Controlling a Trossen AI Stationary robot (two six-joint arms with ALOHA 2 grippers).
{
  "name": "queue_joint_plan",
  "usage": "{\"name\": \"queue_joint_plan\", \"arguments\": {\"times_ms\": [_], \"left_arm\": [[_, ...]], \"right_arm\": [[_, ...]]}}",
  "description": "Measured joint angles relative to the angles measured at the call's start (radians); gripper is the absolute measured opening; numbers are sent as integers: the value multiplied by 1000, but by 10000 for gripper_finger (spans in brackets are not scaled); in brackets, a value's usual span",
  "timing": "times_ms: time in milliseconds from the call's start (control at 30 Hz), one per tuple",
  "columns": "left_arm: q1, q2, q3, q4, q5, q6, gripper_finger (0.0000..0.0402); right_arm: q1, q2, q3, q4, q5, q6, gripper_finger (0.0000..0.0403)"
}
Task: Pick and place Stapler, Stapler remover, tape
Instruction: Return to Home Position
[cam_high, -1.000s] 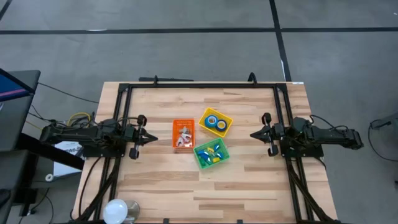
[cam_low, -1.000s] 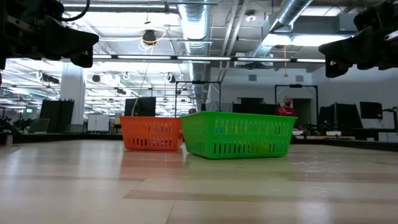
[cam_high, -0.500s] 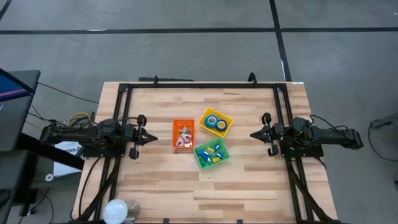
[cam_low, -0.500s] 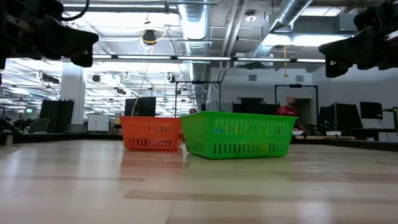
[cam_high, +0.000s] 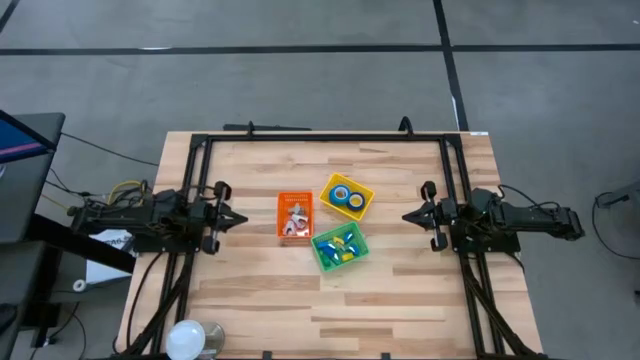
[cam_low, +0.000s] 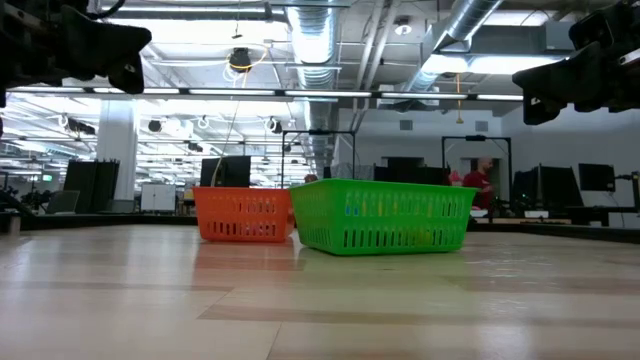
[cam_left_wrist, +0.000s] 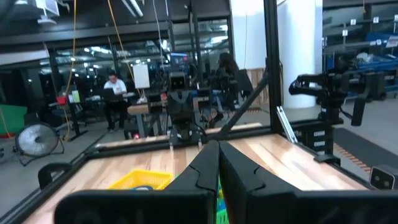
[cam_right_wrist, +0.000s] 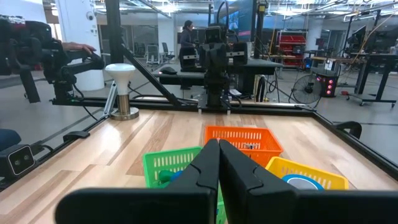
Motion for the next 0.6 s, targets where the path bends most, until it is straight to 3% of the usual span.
{"name": "queue_joint_plan", "arguments": {"times_ms": [600], "left_arm": [[0, -41, 0, 5, 0, 0, 4]], "right_arm": [[0, 0, 0, 0, 0, 0, 0]]}}
